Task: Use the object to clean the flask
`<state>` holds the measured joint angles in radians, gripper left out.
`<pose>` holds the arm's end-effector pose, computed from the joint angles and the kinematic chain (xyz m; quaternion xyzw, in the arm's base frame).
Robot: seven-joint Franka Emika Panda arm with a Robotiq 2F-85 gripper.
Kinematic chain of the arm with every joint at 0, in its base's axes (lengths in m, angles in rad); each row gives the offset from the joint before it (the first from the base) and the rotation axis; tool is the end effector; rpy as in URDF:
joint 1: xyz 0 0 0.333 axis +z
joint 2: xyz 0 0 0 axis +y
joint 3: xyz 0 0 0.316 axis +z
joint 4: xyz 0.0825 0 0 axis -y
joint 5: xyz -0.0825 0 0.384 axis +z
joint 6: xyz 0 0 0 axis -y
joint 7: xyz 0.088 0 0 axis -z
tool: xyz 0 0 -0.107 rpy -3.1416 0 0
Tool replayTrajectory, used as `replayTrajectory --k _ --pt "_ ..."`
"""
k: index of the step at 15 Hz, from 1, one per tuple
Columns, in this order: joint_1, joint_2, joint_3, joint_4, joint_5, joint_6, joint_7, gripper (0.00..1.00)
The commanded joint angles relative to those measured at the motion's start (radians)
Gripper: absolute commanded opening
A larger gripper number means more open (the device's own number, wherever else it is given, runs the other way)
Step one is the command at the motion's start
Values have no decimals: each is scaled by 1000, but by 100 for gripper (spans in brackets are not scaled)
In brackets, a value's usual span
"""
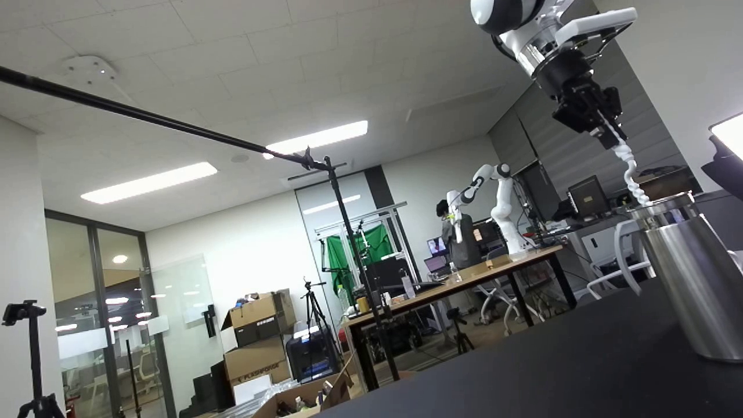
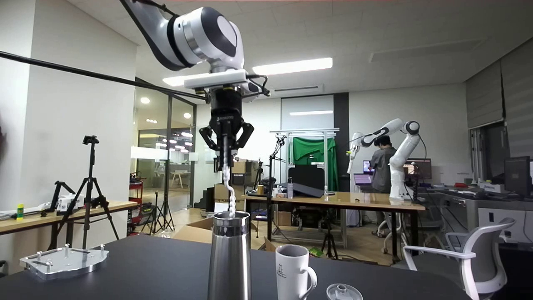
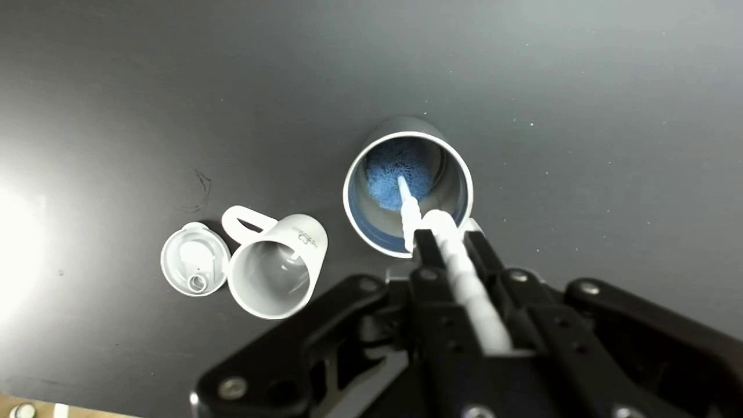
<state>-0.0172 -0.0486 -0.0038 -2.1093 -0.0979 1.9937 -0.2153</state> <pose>0.5252 -0.0171 0.4324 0.9914 0.1183 -0.0384 0.0396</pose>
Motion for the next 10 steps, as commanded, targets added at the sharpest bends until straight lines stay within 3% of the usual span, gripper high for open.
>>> replayTrajectory --k 1,10 --pt "2 -81 -8 -57 3 -6 -6 4" --pt "-15 83 -28 -101 6 138 8 4"
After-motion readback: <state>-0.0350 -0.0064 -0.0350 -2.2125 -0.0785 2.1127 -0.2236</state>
